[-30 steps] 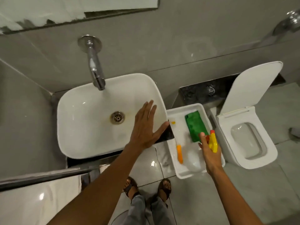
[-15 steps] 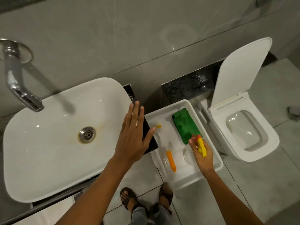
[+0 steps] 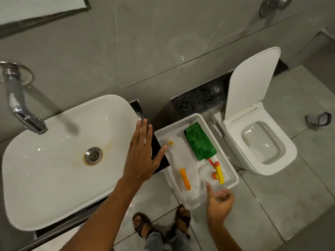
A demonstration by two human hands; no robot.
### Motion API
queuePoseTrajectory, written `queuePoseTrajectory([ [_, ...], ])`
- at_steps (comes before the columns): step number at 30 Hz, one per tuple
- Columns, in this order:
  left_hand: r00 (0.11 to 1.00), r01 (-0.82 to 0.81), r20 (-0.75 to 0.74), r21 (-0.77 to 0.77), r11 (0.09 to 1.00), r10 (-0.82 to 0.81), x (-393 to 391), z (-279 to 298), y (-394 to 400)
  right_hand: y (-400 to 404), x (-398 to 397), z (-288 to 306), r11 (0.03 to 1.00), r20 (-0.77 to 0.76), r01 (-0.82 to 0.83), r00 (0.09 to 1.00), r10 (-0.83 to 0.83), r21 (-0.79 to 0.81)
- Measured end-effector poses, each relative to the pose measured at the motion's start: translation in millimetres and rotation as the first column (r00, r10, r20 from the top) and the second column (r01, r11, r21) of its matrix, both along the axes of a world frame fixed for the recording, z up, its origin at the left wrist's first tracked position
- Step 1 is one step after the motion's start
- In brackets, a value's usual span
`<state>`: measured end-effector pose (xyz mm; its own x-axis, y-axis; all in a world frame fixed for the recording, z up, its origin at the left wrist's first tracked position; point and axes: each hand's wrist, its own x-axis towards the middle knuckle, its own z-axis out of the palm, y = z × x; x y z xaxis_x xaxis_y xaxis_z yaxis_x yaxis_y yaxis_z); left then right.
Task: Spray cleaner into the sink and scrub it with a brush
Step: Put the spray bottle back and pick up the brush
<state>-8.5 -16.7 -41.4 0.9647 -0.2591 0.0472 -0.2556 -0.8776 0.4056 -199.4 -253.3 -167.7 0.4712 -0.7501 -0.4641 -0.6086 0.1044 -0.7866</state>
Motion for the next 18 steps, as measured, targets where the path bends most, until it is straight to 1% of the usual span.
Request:
queuePoseTrajectory([
  [1, 1.000, -0.002, -0.002, 0.001, 1.000, 0.002, 0, 1, 0, 18, -6, -5, 0.993, -0.022, -0.119, 0.993, 0.119, 0.028],
  [2, 1.000, -0.002, -0.004, 0.003, 1.000, 0.002, 0, 1, 0, 34, -9, -6, 0.958, -0.048, -0.285, 0.957, 0.285, 0.007],
  [3, 1.000, -0.001, -0.005, 0.006, 1.000, 0.001, 0, 2, -1, 46, -6, -6, 0.894, -0.093, -0.448, 0.892, 0.443, -0.031],
  [4, 1.000, -0.001, -0.007, 0.011, 1.000, 0.001, 0, 2, -1, 56, 1, -7, 0.842, -0.114, -0.539, 0.838, 0.534, -0.015],
  [6, 1.000, -0.008, -0.007, 0.025, 1.000, 0.008, 0, 2, -2, 66, 31, -7, 0.769, -0.110, -0.636, 0.771, 0.628, -0.070],
  [7, 1.000, -0.012, -0.003, 0.036, 0.999, 0.013, 0, 1, -2, 69, 49, -6, 0.747, -0.118, -0.659, 0.752, 0.649, -0.086],
  [8, 1.000, -0.016, 0.005, 0.050, 0.999, 0.016, 0, 1, -2, 69, 66, -5, 0.747, -0.149, -0.661, 0.748, 0.647, -0.074],
  [9, 1.000, -0.017, 0.012, 0.067, 0.998, 0.017, 0, 1, -3, 68, 81, -6, 0.744, -0.212, -0.667, 0.734, 0.645, -0.044],
  [11, 1.000, -0.021, 0.025, 0.096, 0.995, 0.019, 1, -1, -3, 65, 100, -11, 0.714, -0.312, -0.700, 0.673, 0.671, 0.027],
  [13, 0.999, -0.019, 0.041, 0.105, 0.994, 0.014, 0, -2, -2, 63, 110, -16, 0.682, -0.376, -0.728, 0.614, 0.694, 0.071],
  [16, 0.998, -0.012, 0.061, 0.102, 0.995, 0.005, 1, -5, -1, 58, 116, -26, 0.641, -0.433, -0.762, 0.551, 0.714, 0.088],
  [18, 0.997, -0.012, 0.073, 0.094, 0.995, 0.005, 1, -7, -1, 54, 115, -28, 0.621, -0.431, -0.778, 0.529, 0.731, 0.097],
])
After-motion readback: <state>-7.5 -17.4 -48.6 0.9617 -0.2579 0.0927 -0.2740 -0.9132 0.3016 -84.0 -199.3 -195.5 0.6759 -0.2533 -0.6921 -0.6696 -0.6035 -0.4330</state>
